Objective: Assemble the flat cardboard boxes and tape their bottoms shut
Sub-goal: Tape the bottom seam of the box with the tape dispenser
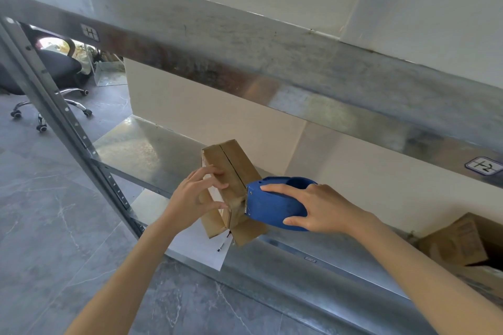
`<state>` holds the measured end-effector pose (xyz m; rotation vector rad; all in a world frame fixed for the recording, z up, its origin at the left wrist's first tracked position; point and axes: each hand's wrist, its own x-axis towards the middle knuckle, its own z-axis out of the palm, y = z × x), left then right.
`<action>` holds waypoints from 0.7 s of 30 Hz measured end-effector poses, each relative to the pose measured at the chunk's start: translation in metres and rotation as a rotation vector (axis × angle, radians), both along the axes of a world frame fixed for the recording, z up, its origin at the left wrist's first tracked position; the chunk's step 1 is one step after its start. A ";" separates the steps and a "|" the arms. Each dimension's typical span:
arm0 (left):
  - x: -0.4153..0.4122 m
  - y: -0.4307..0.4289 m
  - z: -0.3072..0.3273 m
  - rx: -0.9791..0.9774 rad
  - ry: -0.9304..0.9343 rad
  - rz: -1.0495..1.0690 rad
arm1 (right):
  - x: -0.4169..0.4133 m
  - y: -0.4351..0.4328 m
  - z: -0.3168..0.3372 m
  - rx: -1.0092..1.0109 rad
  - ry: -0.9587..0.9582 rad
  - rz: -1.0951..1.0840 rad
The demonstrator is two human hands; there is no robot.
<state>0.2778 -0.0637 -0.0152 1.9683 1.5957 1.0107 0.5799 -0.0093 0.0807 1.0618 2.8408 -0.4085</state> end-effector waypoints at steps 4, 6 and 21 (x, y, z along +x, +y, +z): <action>0.000 0.002 0.004 -0.006 0.001 0.018 | 0.000 0.001 -0.003 0.005 -0.002 0.006; -0.002 0.002 0.002 -0.004 0.010 0.020 | 0.001 0.001 -0.004 0.003 0.000 0.005; 0.028 -0.017 0.004 -0.072 0.093 0.067 | 0.002 0.001 -0.002 0.012 0.011 0.020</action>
